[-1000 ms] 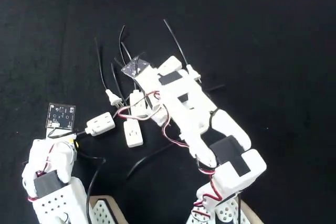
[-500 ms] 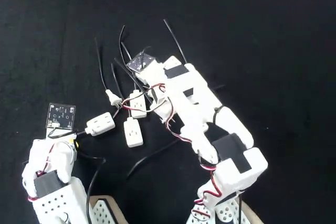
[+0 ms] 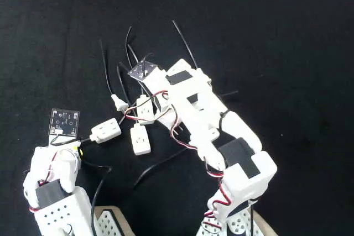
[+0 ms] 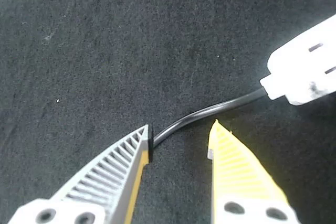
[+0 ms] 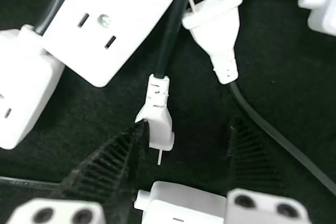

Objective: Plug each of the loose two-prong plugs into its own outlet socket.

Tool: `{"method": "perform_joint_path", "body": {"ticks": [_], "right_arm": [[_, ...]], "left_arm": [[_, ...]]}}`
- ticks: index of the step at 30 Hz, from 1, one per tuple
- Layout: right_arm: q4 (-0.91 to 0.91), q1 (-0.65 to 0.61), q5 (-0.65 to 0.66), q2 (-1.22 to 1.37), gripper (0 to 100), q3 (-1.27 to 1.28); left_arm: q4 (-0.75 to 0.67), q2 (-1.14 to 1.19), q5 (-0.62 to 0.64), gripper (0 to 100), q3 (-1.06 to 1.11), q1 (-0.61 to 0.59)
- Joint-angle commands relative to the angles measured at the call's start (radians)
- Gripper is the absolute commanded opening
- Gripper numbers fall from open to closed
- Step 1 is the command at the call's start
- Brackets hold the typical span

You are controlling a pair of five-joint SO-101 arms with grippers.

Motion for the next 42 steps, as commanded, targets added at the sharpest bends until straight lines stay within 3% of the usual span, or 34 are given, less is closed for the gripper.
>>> {"method": "perform_joint_path", "body": {"ticks": [1,5,10,16,23,31,36,42], "right_arm": [[-0.002,-0.026,-0.005,0.01,25.0,-0.018],[-0.002,-0.037,-0.005,0.012,25.0,-0.005],[-0.008,-0.153,0.0,0.004,25.0,0.051],[-0.002,-0.094,-0.005,0.002,24.5,0.022],[0.0,-0.063,-0.057,0.002,2.1,-0.008],[0.0,-0.018,-0.052,-0.021,1.1,-0.028],[-0.008,-0.046,-0.006,-0.189,1.1,0.094],[-0.097,-0.153,-0.003,-0.644,1.1,0.371]], "left_arm": [[0.006,-0.002,-0.008,19,0.016,0.005],[0.006,-0.002,-0.008,19,0.016,0.005],[0.006,-0.002,-0.008,19,0.016,0.005],[0.006,-0.002,-0.008,19,0.016,0.005],[0.006,-0.002,-0.008,19,0.016,0.005],[0.003,-0.002,-0.008,19,0.016,0.005],[0.003,-0.002,-0.008,19,0.016,0.007],[0.002,-0.003,-0.008,19,0.016,0.015]]}}
